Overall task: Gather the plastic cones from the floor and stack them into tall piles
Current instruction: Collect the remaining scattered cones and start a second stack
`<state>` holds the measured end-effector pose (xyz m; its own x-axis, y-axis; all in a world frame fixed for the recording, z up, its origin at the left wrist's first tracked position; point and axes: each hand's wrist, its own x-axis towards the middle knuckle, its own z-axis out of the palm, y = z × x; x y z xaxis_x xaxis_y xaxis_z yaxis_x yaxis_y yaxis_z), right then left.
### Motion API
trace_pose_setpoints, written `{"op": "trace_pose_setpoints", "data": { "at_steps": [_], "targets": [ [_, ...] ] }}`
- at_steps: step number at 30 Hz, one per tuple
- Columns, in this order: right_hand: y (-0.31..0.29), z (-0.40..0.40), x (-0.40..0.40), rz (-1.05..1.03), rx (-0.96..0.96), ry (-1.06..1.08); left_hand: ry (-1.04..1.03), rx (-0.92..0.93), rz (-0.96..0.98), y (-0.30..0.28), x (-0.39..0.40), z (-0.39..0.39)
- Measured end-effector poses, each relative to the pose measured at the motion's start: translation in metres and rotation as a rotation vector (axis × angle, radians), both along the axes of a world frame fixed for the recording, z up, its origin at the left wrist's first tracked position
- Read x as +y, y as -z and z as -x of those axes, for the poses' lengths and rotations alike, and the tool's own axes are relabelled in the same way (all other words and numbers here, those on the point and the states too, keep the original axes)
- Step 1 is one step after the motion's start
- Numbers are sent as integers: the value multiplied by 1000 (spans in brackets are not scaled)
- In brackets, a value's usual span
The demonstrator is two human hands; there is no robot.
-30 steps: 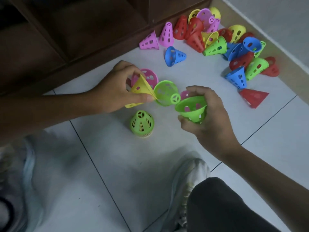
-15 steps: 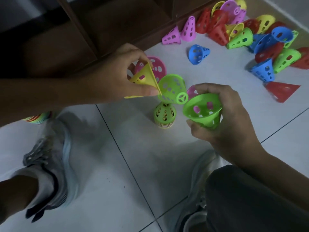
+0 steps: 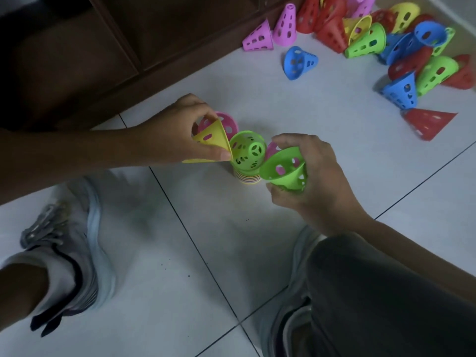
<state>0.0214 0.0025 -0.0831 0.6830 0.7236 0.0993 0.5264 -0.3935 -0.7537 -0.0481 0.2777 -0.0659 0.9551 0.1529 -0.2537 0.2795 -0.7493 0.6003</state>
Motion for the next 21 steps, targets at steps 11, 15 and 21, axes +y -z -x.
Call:
{"op": "trace_pose_setpoints", "data": {
  "at_steps": [11,15,21],
  "targets": [
    [-3,14,2,-31,23,72,-26,-5,23,16,6,22],
    [-9,22,-2,-86,89,131,-23,-20,22,22,0,30],
    [-21,28,-8,-185,57,102,-23,-29,36,25,-2,43]
  ]
}}
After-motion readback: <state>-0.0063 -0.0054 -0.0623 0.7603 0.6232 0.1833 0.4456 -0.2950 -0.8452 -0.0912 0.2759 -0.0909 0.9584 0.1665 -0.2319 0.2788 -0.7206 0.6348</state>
